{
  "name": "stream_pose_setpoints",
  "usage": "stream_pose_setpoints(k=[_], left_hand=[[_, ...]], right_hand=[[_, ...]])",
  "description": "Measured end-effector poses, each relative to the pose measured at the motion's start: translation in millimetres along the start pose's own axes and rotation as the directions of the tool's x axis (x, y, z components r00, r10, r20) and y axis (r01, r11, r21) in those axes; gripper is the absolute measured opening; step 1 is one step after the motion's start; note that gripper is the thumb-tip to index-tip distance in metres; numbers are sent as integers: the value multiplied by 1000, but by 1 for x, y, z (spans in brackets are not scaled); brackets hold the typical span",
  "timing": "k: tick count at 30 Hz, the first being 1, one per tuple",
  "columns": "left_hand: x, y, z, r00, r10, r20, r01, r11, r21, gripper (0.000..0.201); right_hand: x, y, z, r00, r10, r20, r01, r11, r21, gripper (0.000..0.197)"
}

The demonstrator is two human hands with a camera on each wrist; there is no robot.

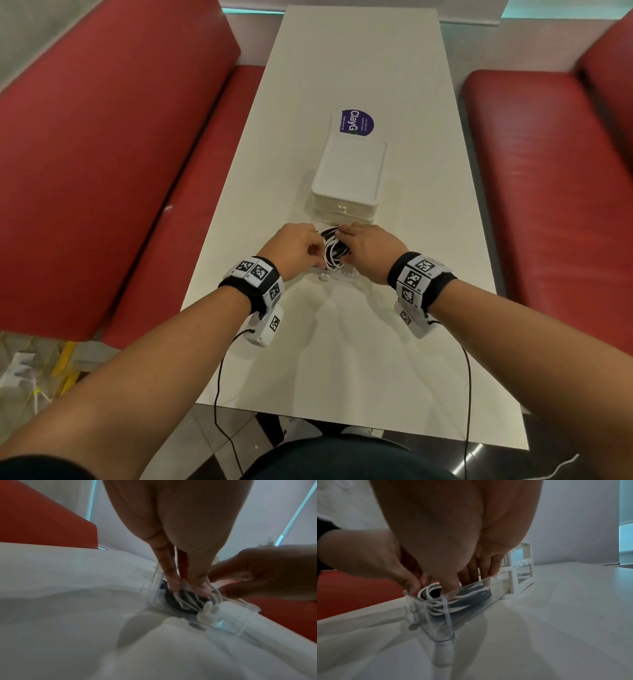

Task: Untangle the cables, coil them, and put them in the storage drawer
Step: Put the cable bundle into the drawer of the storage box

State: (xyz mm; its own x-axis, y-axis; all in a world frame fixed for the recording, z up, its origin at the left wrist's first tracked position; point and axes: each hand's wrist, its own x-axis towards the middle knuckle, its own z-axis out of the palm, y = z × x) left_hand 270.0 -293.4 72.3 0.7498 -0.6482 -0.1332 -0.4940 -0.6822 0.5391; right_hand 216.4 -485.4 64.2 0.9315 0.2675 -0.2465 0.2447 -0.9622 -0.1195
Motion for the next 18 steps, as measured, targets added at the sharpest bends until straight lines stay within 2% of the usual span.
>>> stream_pose_setpoints(k=[3, 5, 7, 10, 13, 15, 18], left_hand=[[-9, -3, 2, 999, 40, 8, -40, 998, -55, 6], [-17, -7, 6, 993, 116, -6, -116, 991, -67, 7], [-27, -13, 12, 976, 217, -34, -217, 976, -6, 12], [-35, -23, 15, 950, 310, -31, -308, 949, 63, 26], [-38, -22, 21, 897, 440, -44, -423, 883, 203, 32], [-39, -20, 27, 875, 480, -66, -445, 850, 280, 33], [-43, -19, 35, 894, 432, -117, -385, 876, 289, 39]], right_hand=[[1, 3, -4, 1000, 3, 24, -4, 999, 54, 59], [1, 5, -6, 999, 18, 41, -21, 996, 87, 60], [0, 7, -7, 998, 34, 55, -40, 992, 116, 61], [-1, 9, -8, 998, 37, 59, -45, 990, 133, 61], [-6, 9, -11, 998, 41, 51, -49, 986, 162, 60], [-11, 7, -16, 998, 43, 35, -48, 982, 184, 55], [-16, -1, -21, 998, 58, 39, -65, 977, 205, 57]])
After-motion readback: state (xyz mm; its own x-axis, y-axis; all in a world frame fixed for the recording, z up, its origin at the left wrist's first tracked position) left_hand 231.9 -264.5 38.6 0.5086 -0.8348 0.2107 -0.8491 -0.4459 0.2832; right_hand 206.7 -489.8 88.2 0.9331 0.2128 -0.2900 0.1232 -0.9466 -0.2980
